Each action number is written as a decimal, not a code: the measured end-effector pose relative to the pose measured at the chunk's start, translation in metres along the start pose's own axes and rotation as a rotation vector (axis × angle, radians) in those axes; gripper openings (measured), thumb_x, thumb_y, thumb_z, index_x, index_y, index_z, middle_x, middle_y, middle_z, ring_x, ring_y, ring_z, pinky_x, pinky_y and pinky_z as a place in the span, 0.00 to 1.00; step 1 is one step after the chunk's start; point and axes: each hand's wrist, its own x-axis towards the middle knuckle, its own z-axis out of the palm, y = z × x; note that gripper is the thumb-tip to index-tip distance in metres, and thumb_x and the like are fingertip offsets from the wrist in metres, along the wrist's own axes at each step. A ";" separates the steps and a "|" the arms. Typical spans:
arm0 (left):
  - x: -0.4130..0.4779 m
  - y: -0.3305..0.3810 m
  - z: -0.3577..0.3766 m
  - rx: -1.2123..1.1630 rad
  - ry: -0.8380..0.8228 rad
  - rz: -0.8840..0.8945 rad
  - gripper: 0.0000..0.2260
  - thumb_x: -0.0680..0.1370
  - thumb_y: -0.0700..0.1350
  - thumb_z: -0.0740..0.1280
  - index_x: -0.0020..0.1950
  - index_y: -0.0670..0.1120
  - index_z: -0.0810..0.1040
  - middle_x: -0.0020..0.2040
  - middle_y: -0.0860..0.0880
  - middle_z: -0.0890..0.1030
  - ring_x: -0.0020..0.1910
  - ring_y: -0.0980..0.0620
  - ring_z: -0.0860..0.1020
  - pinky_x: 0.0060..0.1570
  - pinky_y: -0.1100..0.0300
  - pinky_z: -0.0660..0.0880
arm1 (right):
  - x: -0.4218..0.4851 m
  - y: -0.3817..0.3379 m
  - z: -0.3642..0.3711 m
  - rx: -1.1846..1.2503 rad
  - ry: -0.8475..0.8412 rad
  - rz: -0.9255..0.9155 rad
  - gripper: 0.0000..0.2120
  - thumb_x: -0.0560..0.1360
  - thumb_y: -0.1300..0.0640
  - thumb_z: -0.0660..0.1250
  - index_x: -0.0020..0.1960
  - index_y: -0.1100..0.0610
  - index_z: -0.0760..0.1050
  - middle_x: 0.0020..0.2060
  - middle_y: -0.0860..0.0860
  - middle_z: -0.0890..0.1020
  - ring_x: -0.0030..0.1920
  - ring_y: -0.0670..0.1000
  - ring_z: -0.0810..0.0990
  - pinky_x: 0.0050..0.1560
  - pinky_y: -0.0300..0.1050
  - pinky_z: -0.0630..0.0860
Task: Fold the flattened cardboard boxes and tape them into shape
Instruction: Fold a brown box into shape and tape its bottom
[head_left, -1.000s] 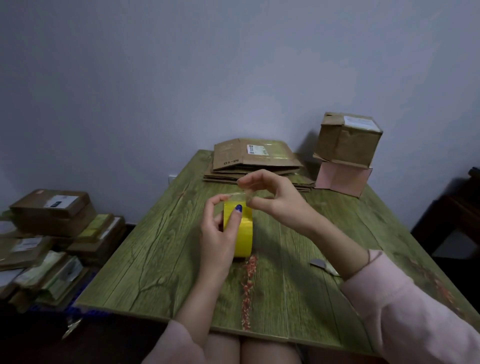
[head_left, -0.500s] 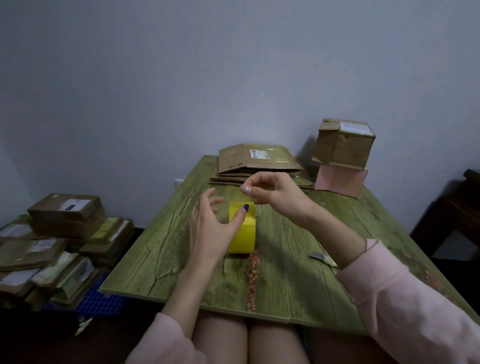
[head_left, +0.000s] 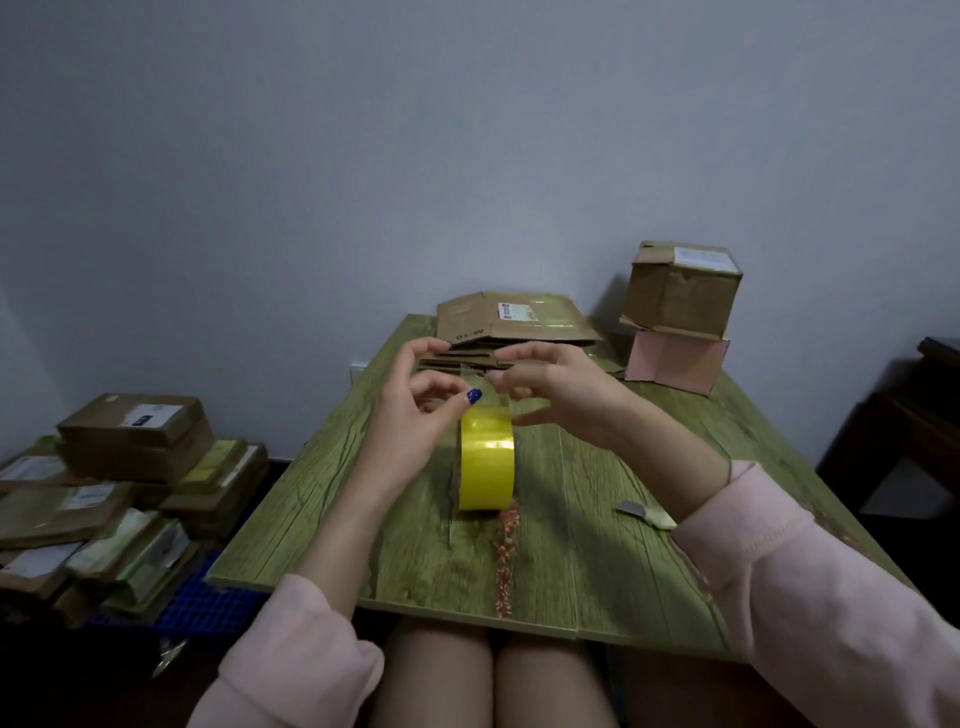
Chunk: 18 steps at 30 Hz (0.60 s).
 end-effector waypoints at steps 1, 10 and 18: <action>0.000 0.001 -0.001 0.024 -0.007 0.031 0.19 0.73 0.39 0.71 0.55 0.58 0.70 0.41 0.52 0.83 0.38 0.61 0.78 0.44 0.69 0.74 | 0.000 -0.001 0.001 0.023 -0.008 0.044 0.12 0.73 0.64 0.69 0.55 0.57 0.76 0.36 0.49 0.78 0.36 0.45 0.73 0.49 0.53 0.77; 0.009 -0.004 -0.006 0.485 0.076 0.307 0.04 0.70 0.42 0.75 0.43 0.49 0.84 0.44 0.53 0.74 0.42 0.57 0.71 0.42 0.70 0.66 | 0.005 -0.008 0.005 0.031 0.019 0.227 0.05 0.74 0.62 0.66 0.39 0.58 0.78 0.32 0.48 0.74 0.37 0.46 0.69 0.51 0.55 0.75; 0.009 0.006 -0.002 0.699 0.042 0.338 0.02 0.73 0.43 0.72 0.43 0.46 0.80 0.49 0.53 0.67 0.49 0.56 0.66 0.41 0.59 0.66 | 0.003 -0.018 -0.001 -0.212 0.088 0.180 0.02 0.72 0.59 0.71 0.42 0.57 0.79 0.35 0.50 0.80 0.38 0.47 0.75 0.52 0.54 0.80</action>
